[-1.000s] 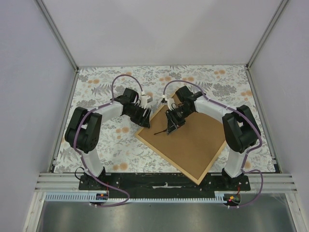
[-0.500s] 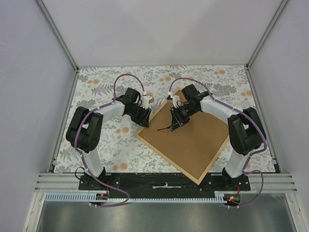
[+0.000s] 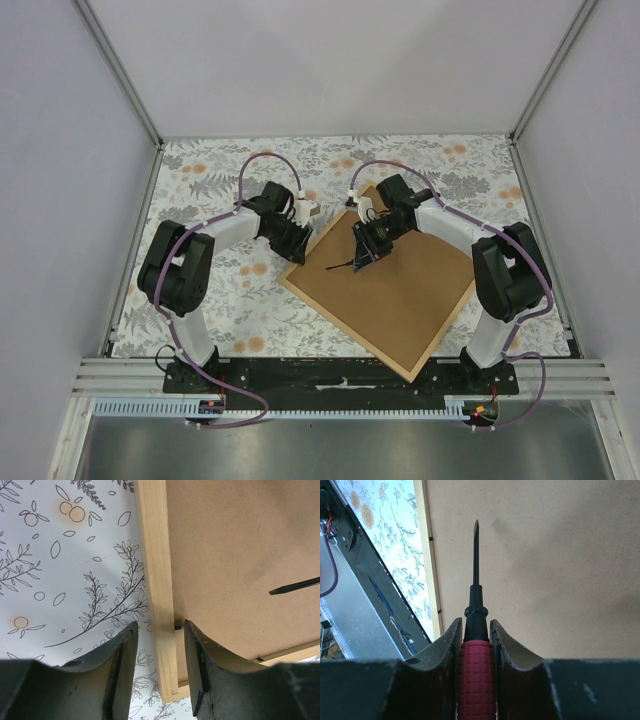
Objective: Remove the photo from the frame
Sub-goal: Adjust the photo frame item on the photo frame, then release the photo frame item from the photo frame.
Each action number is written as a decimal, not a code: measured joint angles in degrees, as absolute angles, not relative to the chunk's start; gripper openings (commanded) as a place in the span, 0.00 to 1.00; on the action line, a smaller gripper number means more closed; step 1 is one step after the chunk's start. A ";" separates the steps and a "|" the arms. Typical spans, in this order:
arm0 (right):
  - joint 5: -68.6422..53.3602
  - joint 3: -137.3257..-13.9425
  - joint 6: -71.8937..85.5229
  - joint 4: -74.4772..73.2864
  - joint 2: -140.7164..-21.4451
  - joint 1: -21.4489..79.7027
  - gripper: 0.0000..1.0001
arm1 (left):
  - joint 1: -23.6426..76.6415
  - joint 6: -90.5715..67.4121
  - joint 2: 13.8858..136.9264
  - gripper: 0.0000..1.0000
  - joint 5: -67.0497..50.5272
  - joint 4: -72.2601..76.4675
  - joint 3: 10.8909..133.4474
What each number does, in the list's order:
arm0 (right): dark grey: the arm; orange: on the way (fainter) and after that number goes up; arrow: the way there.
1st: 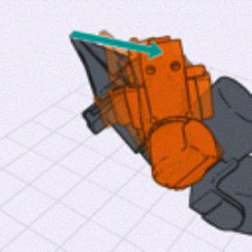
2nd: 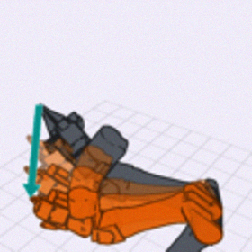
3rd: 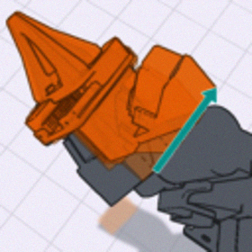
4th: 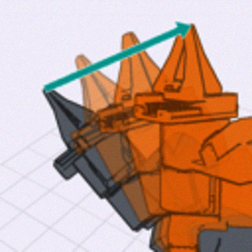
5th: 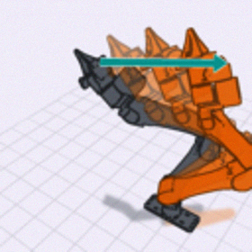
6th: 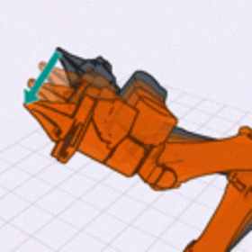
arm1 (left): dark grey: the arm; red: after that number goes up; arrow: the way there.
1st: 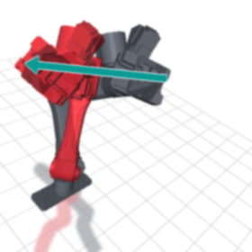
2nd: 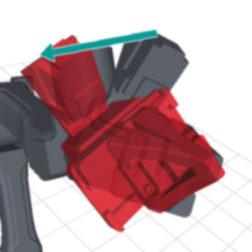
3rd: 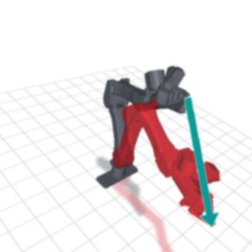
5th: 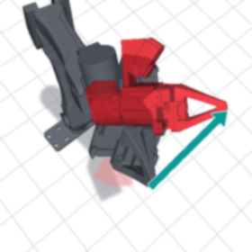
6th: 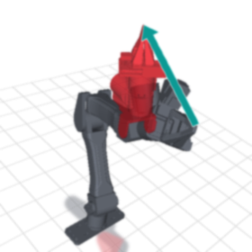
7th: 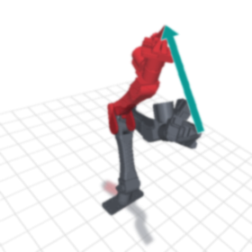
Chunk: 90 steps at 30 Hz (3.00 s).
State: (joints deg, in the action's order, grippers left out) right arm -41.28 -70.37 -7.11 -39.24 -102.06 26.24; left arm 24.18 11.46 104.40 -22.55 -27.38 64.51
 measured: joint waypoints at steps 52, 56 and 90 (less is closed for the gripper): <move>-44.45 -80.95 -5.10 -37.69 -112.51 16.27 0.00 | 13.76 10.48 113.67 0.52 -44.62 -28.62 79.05; -41.65 -82.65 -4.27 -36.88 -115.18 16.25 0.00 | 17.21 8.75 117.75 0.53 -38.89 -28.36 84.47; -49.56 -85.36 -0.86 -34.70 -122.34 15.88 0.00 | 22.74 4.49 126.74 0.28 -32.51 -28.88 93.71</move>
